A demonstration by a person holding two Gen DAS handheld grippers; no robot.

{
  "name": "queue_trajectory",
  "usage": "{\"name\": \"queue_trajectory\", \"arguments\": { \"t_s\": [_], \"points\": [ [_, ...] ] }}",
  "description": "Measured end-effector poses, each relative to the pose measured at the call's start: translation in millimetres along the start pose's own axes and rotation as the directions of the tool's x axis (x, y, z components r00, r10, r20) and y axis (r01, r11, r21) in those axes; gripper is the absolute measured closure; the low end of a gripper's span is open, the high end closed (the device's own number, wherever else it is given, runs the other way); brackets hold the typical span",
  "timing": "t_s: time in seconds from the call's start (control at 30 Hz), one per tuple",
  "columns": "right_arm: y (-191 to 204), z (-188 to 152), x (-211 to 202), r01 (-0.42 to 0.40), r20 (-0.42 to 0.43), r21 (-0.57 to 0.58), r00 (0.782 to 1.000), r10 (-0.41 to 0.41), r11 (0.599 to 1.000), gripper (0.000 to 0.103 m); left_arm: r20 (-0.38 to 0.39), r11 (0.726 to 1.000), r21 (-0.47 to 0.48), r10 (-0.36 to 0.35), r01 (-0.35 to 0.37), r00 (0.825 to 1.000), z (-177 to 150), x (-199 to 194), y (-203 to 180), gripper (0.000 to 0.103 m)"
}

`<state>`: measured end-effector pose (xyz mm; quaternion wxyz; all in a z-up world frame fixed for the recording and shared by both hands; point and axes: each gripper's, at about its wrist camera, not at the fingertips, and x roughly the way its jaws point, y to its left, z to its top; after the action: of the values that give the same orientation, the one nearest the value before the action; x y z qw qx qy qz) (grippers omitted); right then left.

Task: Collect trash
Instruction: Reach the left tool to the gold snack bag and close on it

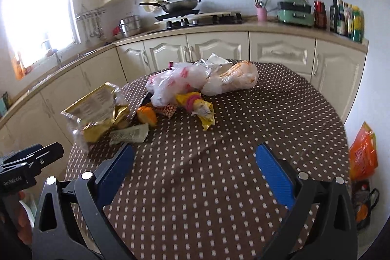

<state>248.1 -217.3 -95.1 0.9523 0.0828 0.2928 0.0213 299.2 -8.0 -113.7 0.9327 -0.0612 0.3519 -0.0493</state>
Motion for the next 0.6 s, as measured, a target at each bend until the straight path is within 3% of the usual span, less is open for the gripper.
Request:
{"name": "queue_trajectory", "arguments": {
  "t_s": [0.23,0.37,0.5,0.6],
  "points": [
    [2.4,19.6,28.7,-0.021,-0.011,0.02,1.0,0.021,1.0,0.007,-0.031,0.991,-0.105,0.076,-0.078,0.997,29.6,48.5,14.7,0.01],
    [7.0,23.3,41.6,-0.029,-0.028,0.014,0.999,0.03,0.999,0.007,-0.056,0.986,-0.137,0.083,-0.09,0.995,36.2,70.6,27.5,0.012],
    [14.4,24.2,55.4,-0.034,-0.06,-0.002,0.998,0.034,0.999,0.007,-0.098,0.982,-0.183,0.026,-0.044,0.995,39.0,93.4,38.3,0.034],
    [16.0,25.0,59.9,-0.036,-0.073,0.001,0.997,0.036,0.999,0.007,-0.069,0.982,-0.183,0.022,-0.035,0.997,38.4,91.1,40.1,0.042]
  ]
}}
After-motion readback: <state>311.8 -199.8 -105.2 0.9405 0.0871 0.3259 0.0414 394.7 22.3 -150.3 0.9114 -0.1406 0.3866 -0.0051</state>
